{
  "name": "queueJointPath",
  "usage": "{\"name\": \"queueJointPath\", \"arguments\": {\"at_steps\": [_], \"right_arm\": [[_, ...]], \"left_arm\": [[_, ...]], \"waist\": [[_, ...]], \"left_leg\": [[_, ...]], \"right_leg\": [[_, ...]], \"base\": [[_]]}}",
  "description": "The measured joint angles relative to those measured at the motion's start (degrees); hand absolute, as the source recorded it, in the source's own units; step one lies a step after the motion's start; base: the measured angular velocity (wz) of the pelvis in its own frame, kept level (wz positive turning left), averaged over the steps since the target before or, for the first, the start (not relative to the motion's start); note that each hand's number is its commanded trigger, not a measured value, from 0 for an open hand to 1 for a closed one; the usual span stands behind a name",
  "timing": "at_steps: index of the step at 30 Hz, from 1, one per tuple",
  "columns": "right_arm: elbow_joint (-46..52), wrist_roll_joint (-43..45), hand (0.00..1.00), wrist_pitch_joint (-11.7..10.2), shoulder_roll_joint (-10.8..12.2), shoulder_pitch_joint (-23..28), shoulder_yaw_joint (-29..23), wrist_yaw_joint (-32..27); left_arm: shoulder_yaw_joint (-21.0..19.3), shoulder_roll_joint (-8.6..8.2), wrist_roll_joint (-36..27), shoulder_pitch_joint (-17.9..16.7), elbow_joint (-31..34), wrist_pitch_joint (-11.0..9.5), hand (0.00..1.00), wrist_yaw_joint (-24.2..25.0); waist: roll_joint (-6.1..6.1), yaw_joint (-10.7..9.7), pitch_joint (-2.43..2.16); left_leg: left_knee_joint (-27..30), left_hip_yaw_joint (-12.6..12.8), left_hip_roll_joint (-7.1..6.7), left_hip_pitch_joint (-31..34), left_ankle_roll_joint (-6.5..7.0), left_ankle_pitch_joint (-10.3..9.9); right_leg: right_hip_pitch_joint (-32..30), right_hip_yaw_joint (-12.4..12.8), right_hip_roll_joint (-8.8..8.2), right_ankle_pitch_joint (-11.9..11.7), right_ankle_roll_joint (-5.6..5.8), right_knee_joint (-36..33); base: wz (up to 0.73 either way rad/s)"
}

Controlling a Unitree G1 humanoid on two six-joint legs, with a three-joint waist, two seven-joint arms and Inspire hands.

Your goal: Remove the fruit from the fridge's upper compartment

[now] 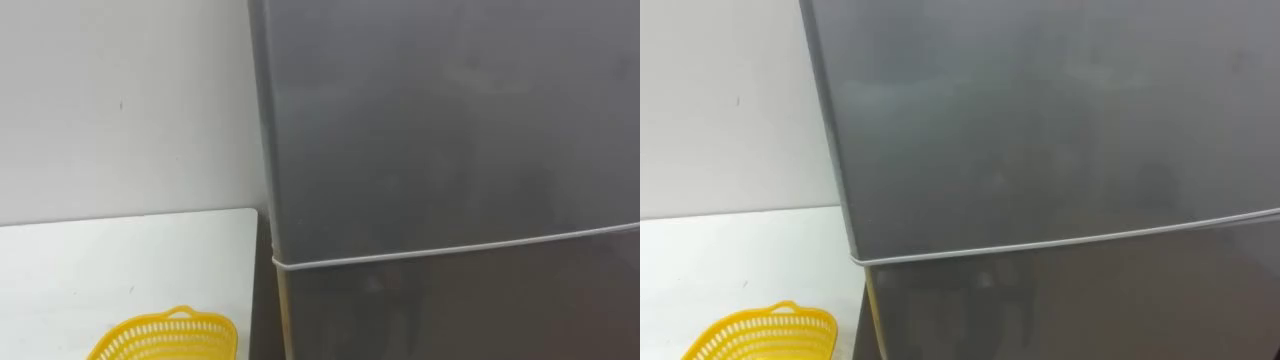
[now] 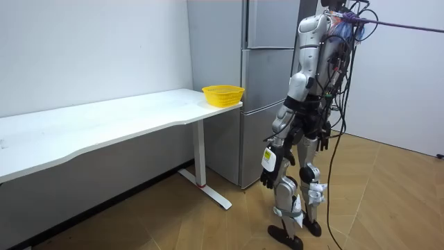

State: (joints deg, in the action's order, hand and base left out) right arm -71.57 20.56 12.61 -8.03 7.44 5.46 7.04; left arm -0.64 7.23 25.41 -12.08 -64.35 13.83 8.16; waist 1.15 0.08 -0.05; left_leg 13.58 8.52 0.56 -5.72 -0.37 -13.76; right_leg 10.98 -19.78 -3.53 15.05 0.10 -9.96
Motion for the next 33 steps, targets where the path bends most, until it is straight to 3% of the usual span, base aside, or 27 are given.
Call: {"name": "queueJointPath", "arguments": {"at_steps": [11,17,24,28,31,33], "right_arm": [[0.2,-0.1,0.00,-0.1,0.0,0.6,0.0,-1.1],[0.3,-0.3,0.00,-0.7,0.0,0.6,-3.0,-4.0],[0.3,-0.3,0.00,-3.1,0.0,0.8,-4.6,-4.5],[0.2,-0.4,0.00,-3.2,0.1,1.0,-4.6,-5.0],[0.3,-0.5,0.00,-3.7,0.0,1.0,-4.5,-5.1],[0.3,-1.2,0.00,-4.6,0.0,0.9,-4.6,-5.2]], "left_arm": [[0.1,0.00,-1.5,0.4,-0.2,-0.1,0.00,-1.8],[-3.3,-0.03,-5.5,0.3,-0.4,-0.5,0.00,-5.9],[-6.7,0.00,-14.9,-0.2,-2.2,-1.8,0.00,-10.4],[-8.3,-0.10,-21.3,-0.2,-2.2,-2.9,0.00,-13.2],[-9.7,-0.23,-27.9,-0.2,-1.0,-4.6,0.00,-15.6],[-11.9,-0.23,-33.3,0.7,-0.6,-6.9,0.00,-17.3]], "waist": [[0.01,-0.3,0.03],[-0.16,-0.3,0.06],[-0.25,-0.6,0.09],[-0.29,-0.8,0.09],[-0.33,-0.4,0.09],[-0.38,0.3,0.06]], "left_leg": [[0.0,0.3,0.35,-0.2,0.01,0.0],[0.0,0.3,0.38,0.0,0.01,0.0],[-0.2,0.2,0.38,0.1,0.01,0.0],[-0.2,0.3,0.24,0.3,0.01,0.0],[-0.3,0.3,0.22,0.3,0.01,0.0],[-0.4,0.2,0.12,0.2,0.01,0.0]], "right_leg": [[0.0,0.2,-0.01,0.0,0.03,0.1],[0.0,0.1,0.02,0.0,0.02,0.2],[0.0,-0.1,0.13,0.0,0.02,0.3],[0.0,-0.8,-0.02,0.0,0.03,0.3],[0.0,-0.8,-0.05,0.0,0.03,0.2],[0.0,-0.8,-0.08,0.0,0.05,0.3]], "base": [[0.00],[0.00],[0.00],[0.06],[0.00],[0.00]]}}
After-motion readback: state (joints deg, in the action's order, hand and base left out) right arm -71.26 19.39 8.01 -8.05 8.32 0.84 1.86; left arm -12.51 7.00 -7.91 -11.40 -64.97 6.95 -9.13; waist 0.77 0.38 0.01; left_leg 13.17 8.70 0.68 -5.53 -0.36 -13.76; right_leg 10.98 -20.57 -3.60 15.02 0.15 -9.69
